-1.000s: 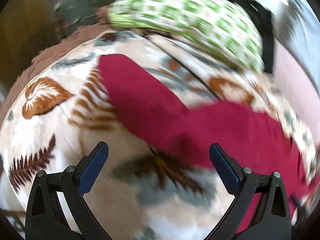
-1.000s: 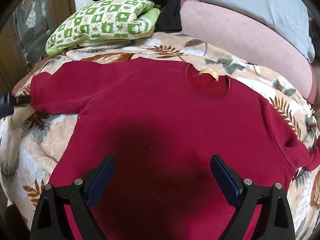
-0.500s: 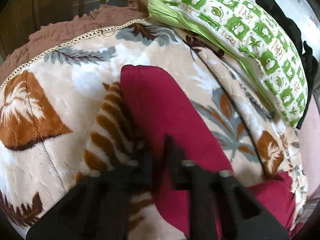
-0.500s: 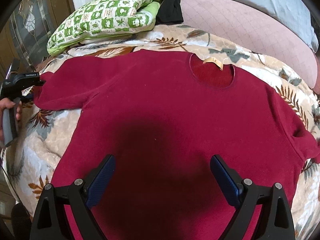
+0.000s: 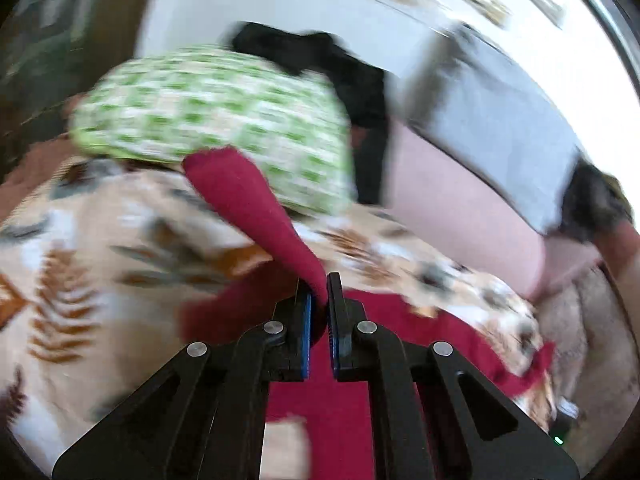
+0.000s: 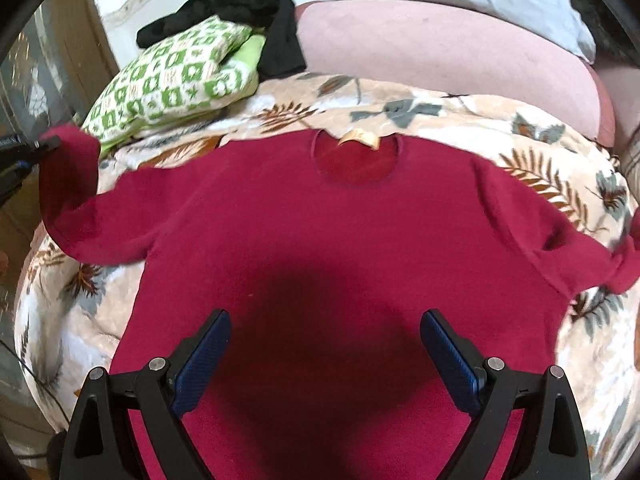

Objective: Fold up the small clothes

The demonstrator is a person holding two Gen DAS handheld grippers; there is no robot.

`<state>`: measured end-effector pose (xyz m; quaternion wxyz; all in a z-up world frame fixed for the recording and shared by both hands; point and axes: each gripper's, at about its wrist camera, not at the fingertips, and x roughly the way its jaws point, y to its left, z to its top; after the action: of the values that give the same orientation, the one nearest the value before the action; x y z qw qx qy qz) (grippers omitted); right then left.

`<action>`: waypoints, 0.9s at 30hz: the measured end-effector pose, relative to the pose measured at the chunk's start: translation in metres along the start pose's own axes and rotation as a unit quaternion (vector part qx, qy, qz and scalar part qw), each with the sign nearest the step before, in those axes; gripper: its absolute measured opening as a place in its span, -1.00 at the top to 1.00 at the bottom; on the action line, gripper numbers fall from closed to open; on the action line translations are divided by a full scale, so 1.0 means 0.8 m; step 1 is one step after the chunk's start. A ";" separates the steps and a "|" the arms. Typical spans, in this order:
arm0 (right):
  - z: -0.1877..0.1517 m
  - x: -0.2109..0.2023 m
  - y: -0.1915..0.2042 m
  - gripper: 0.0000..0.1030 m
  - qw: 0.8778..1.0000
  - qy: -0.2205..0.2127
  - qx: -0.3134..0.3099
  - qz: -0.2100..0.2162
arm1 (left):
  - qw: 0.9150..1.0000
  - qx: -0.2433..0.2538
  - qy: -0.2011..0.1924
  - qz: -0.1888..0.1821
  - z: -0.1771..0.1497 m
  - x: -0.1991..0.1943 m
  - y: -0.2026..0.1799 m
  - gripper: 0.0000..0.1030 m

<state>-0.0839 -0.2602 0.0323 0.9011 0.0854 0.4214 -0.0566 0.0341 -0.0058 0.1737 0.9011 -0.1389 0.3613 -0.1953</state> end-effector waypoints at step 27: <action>0.045 0.031 -0.108 -0.83 0.998 -0.014 0.018 -0.060 | 0.984 0.120 0.106 0.076 -0.130 0.078 -0.026 -0.37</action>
<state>-0.0562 -0.3529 0.0270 0.9000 0.0749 0.4124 -0.1194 -0.0027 -0.0636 0.0717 0.8801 0.0193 0.4380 -0.1822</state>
